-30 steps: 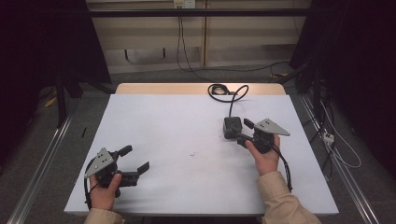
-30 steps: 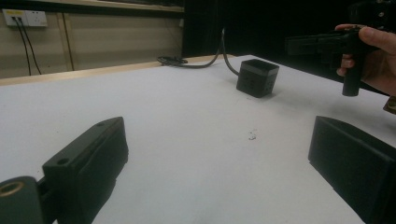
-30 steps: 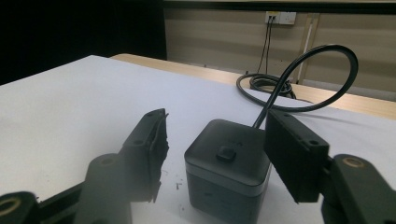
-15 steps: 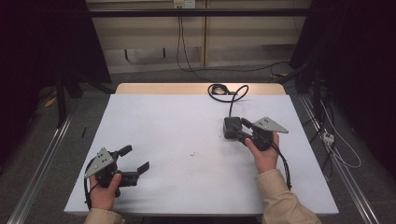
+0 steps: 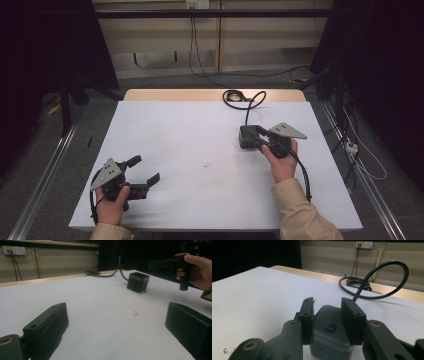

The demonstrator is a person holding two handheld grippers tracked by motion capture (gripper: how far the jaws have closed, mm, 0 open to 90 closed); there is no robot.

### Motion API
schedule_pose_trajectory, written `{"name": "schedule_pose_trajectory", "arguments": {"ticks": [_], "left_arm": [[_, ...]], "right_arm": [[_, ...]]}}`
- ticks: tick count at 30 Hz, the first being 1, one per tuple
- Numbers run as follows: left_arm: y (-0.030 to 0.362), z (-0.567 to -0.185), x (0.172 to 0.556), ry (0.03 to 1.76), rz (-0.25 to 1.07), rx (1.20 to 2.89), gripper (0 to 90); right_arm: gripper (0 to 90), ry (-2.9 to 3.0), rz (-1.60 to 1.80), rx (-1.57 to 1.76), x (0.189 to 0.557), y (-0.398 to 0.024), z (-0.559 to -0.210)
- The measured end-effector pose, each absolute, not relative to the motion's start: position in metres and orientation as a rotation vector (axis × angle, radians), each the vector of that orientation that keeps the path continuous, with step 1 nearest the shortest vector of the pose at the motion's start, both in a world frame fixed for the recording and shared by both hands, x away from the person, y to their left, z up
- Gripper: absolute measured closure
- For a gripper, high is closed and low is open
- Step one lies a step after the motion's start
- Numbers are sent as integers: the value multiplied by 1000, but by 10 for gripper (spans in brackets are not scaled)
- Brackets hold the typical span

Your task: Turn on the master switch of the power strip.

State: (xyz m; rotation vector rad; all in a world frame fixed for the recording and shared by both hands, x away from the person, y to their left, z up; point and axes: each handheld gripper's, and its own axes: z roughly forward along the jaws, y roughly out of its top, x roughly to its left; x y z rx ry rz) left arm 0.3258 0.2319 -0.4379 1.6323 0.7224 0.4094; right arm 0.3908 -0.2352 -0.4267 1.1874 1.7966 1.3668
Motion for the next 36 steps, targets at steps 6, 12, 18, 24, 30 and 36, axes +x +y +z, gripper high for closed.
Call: {"name": "schedule_pose_trajectory", "arguments": {"ticks": [6,12,18,24,30,36], "left_arm": [[232,-438,326,721,410,1635,45],[232,-438,326,722,409,1632,45],[232,-438,326,721,410,1635,44],[232,-438,327,721,410,1634,45],[232,-438,326,720,412,1635,45],[232,-438,327,719,412,1637,45]], "right_arm": [[687,1805,1368,1188,395,-234,-427],[722,1811,1368,1204,399,-234,-428],[767,1817,1368,1216,401,-234,-427],[804,1820,1363,1221,403,-234,-428],[832,1820,1365,1225,403,-235,-428],[858,1817,1364,1228,404,-235,-429]]}}
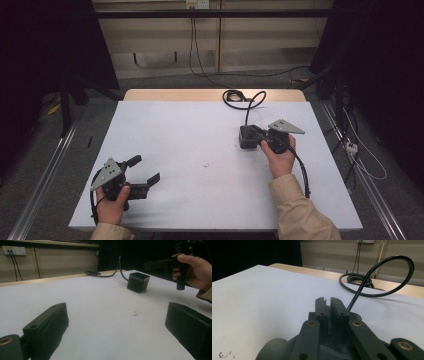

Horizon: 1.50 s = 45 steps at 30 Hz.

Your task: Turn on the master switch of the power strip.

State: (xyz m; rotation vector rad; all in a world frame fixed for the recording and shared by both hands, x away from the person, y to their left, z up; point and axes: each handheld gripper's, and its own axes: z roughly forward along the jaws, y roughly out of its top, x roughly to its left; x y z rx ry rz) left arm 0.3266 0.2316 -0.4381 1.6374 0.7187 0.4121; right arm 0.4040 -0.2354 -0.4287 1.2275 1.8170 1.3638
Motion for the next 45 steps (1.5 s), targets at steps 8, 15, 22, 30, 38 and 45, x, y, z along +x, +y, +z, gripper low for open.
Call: {"name": "schedule_pose_trajectory", "arguments": {"ticks": [8,15,22,30,38,45], "left_arm": [[232,-438,327,722,414,1633,45],[232,-438,326,721,413,1632,45],[233,-438,326,721,413,1631,45],[232,-438,326,721,410,1629,45],[233,-438,326,720,411,1630,45],[233,-438,326,722,410,1628,44]], "right_arm": [[898,1825,1371,1240,406,-236,-428],[900,1838,1367,1240,408,-234,-428],[900,1834,1368,1250,409,-235,-429],[900,1837,1363,1250,411,-235,-430],[900,1840,1357,1250,412,-234,-431],[900,1852,1340,1253,412,-234,-433]]}}
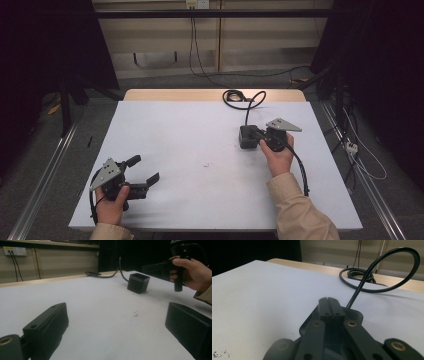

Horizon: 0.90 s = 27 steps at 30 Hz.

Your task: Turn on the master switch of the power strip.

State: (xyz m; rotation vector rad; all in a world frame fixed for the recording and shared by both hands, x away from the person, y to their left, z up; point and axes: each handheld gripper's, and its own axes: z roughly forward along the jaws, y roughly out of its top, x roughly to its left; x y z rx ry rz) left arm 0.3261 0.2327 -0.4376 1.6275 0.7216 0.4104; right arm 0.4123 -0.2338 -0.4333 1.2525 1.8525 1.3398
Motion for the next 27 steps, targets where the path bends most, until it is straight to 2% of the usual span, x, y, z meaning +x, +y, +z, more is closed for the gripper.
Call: {"name": "schedule_pose_trajectory", "arguments": {"ticks": [27], "left_arm": [[233,-438,326,720,409,1628,44]], "right_arm": [[900,1879,1282,1241,413,-233,-437]]}}
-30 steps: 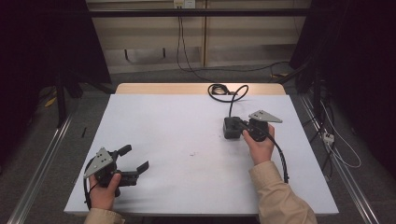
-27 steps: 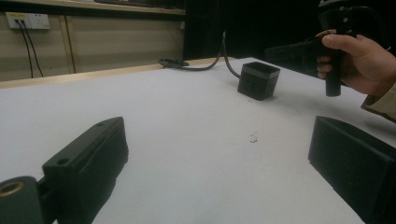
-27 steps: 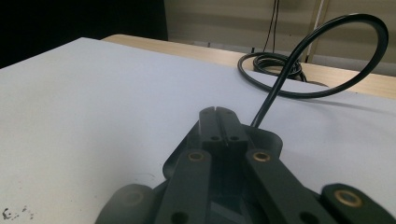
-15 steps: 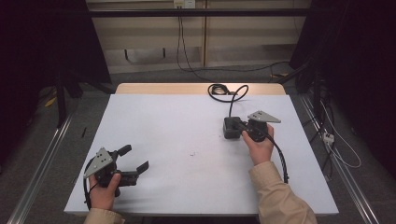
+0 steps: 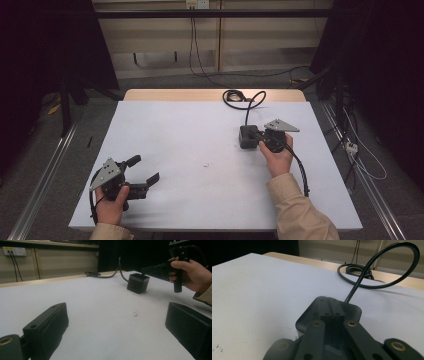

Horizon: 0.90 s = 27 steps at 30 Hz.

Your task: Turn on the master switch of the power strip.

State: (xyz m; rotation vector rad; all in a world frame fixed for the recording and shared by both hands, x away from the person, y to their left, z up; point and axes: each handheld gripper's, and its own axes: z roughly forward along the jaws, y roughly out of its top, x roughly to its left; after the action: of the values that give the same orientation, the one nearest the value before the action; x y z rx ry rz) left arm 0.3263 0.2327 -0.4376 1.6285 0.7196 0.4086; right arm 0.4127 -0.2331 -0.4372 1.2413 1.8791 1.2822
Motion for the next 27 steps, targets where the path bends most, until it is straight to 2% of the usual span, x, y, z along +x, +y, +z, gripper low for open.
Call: {"name": "schedule_pose_trajectory", "arguments": {"ticks": [27], "left_arm": [[233,-436,325,719,410,1624,44]], "right_arm": [[900,1889,1260,1217,411,-232,-439]]}}
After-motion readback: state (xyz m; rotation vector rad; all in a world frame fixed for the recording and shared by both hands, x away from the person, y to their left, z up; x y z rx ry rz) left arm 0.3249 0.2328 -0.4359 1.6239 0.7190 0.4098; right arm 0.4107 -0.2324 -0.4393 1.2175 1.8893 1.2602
